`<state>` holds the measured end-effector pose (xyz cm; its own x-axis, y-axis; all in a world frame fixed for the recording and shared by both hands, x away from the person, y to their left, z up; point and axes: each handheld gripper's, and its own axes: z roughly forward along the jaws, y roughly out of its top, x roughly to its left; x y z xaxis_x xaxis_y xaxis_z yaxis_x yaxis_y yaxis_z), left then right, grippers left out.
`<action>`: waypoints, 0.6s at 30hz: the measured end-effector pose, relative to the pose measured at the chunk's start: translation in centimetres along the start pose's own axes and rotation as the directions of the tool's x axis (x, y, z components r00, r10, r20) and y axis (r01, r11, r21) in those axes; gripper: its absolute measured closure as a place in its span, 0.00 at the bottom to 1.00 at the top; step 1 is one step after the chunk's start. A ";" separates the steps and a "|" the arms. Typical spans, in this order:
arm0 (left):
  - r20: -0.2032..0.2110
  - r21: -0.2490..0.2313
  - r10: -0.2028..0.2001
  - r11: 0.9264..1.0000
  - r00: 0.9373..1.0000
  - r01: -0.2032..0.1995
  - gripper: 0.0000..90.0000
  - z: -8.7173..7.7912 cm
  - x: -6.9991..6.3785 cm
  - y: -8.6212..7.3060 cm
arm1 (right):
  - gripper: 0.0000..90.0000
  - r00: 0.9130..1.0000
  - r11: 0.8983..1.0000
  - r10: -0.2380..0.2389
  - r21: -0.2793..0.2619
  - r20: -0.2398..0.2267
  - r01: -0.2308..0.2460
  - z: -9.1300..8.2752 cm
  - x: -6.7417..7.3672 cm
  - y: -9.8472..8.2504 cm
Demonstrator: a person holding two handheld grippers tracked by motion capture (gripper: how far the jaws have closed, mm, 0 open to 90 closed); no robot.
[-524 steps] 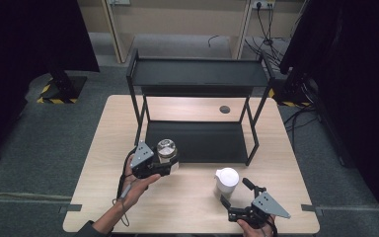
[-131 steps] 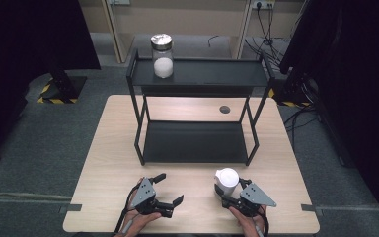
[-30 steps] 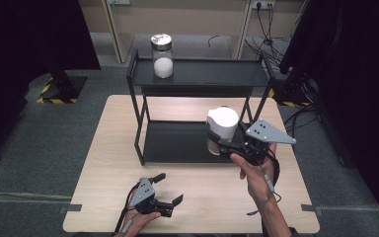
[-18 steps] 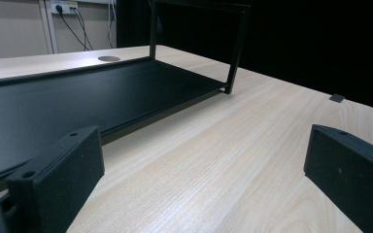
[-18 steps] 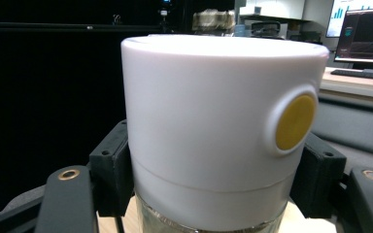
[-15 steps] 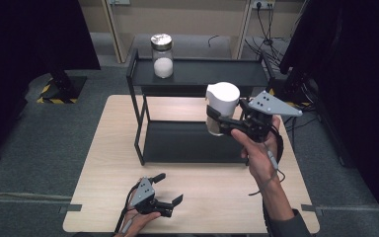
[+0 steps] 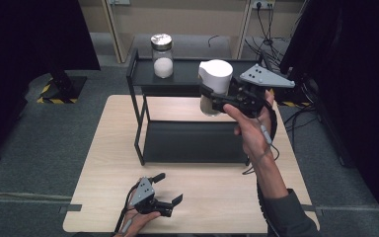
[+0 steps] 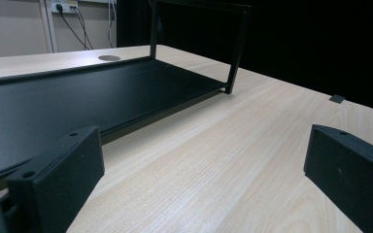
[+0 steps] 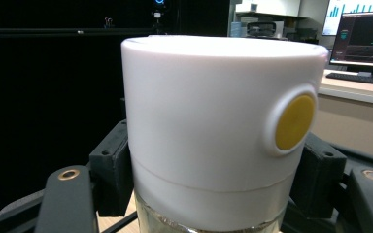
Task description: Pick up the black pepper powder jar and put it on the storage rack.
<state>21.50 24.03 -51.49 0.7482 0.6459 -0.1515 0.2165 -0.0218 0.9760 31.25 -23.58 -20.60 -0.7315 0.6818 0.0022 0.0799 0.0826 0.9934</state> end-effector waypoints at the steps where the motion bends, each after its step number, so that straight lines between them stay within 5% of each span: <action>1: 0.000 0.000 -0.001 1.000 1.000 0.001 0.00 0.0 0.0 0.0 | 0.34 1.000 1.000 0.002 0.000 0.001 -0.002 0.2 0.0 0.2; 18: 0.001 -0.002 0.000 1.000 1.000 0.000 0.00 0.0 0.0 0.0 | 0.34 0.997 1.000 -0.003 0.020 0.077 0.001 4.3 -0.7 3.6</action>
<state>21.47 24.07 -51.50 0.7489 0.6450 -0.1521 0.2154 -0.0198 0.9763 34.94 -20.59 -17.51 -0.6773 0.7356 -0.0096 0.0922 0.0978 0.9909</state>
